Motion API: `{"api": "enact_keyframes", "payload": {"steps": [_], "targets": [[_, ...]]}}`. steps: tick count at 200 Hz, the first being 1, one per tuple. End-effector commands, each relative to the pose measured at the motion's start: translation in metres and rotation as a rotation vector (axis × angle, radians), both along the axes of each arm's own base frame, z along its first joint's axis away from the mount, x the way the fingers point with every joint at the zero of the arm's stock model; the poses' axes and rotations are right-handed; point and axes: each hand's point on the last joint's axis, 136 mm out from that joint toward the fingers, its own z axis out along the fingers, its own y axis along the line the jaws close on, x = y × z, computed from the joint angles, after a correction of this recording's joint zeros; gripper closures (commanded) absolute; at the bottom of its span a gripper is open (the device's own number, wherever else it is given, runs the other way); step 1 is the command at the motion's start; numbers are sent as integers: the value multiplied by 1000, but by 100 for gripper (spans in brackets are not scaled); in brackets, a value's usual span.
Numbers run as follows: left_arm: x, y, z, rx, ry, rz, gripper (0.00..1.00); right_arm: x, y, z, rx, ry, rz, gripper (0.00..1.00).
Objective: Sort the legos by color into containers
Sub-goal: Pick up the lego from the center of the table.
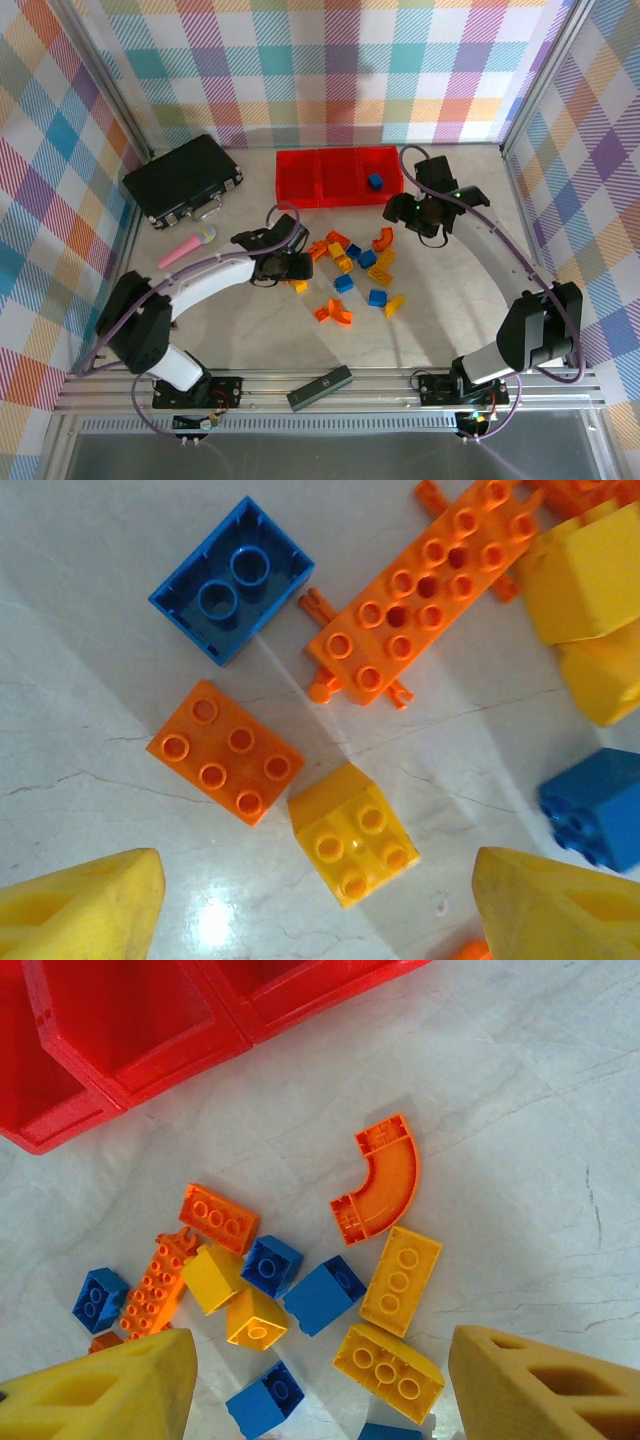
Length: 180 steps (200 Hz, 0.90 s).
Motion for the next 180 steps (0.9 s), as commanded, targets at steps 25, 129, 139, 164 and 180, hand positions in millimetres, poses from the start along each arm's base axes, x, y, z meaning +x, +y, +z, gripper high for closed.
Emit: {"api": "enact_keyframes", "payload": {"steps": [25,129,139,164,180], "targets": [[-3,-13,-22,135,68,26,26,-2,1,15,38,-42,-8,32],[-8,-13,-39,232,123,121,52,-6,-9,8,23,-39,-26,31],[-8,-14,-40,228,128,119,56,-5,-10,8,23,-40,-29,31],[-9,-15,-42,225,135,118,60,-5,-12,6,23,-35,-33,31],[-10,-16,-42,223,136,116,59,-4,-12,5,24,-33,-35,31]]}}
